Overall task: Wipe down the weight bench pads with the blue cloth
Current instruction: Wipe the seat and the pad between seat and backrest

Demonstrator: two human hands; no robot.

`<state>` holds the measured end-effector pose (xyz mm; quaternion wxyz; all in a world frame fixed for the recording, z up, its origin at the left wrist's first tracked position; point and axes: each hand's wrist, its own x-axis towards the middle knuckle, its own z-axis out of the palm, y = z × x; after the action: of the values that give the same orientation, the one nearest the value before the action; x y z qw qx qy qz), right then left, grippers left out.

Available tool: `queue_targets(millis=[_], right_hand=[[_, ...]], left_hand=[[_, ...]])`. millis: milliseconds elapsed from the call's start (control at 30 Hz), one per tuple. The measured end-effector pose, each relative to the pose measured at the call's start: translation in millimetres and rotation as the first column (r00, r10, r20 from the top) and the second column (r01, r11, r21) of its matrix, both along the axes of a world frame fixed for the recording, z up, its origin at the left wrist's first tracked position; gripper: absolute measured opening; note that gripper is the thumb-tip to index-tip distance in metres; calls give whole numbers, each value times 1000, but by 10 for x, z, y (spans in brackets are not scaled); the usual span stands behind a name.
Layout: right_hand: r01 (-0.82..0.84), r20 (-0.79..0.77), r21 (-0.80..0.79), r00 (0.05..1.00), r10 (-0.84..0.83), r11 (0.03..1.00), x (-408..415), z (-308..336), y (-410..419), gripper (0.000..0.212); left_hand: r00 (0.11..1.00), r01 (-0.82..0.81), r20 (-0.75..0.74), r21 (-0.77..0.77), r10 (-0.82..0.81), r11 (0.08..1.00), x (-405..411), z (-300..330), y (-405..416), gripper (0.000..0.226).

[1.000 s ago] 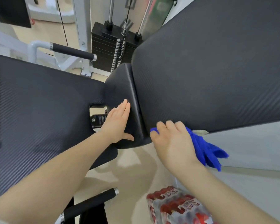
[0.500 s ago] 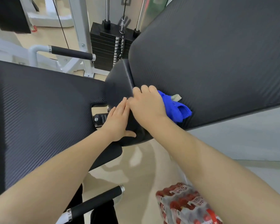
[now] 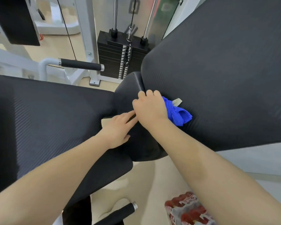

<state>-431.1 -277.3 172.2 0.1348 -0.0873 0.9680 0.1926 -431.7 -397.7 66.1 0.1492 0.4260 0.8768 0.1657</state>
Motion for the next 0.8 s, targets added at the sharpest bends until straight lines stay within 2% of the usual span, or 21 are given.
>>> queue_targets(millis=[67,133,167,233,333,500,600,733,800], right_hand=[[18,-7,-49,1000,-18,999,1,28,11,15],[2,17,-20,1000,-2,1000,204,97,37,11],[20,47,-15,999,-19,1000,353,142,46,9],[87,135,-33,988,-81,996,545,238,50,22],[125,237,-38,965,-112,991,345,196,12,17],[39,16,11,999,-39,999,-619,125,-1,21],[54,-85,33,995,-51,998,-1156,71,-7,21],[75,-251,76,966,-54,994,-1137,-36,-35,14],[98,-256,12,962,-92,995,-848,-60,-58,12]], left_hand=[[1000,-21,21,-2,21,1000,-152,-48,-42,83],[992,-108,70,-13,108,994,-303,-62,-37,88],[979,-171,111,-19,172,985,-350,-43,-2,92],[942,-275,197,-17,273,961,-482,11,94,102],[917,-315,260,7,303,949,-854,66,148,113],[948,-200,263,46,182,979,-1241,40,183,121],[934,-231,301,93,194,968,-1270,-94,209,122],[922,-272,319,139,217,952,-1219,-176,201,117],[915,-285,331,132,229,949,-1186,-152,182,114]])
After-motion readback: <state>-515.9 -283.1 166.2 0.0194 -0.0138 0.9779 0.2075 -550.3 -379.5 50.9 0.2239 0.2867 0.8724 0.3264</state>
